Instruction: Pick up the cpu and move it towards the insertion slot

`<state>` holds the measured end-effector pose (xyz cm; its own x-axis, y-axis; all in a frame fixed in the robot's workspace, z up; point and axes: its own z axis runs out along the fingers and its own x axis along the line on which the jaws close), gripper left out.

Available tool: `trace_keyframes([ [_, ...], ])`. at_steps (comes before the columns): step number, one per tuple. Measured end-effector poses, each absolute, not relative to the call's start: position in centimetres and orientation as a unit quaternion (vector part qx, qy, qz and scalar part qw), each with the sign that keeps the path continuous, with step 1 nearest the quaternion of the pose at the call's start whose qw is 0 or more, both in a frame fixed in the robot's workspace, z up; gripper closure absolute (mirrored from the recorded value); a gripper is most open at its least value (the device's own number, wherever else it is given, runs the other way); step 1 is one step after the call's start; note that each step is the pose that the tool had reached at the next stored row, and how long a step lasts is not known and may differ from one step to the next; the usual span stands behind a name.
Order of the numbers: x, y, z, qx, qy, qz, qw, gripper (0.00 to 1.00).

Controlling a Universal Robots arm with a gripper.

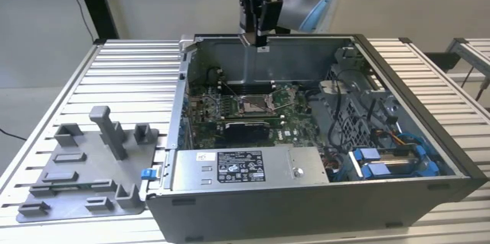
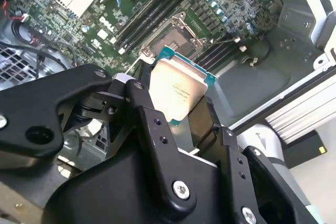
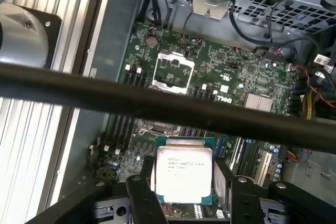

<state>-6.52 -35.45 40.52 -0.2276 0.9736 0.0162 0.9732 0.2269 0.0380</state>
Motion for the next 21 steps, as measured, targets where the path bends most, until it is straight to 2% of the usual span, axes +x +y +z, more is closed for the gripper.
trace_keyframes([
  [21, -6.53, -35.44, 40.22, 0.696, 0.718, 0.019, 0.007, 1.0],
])
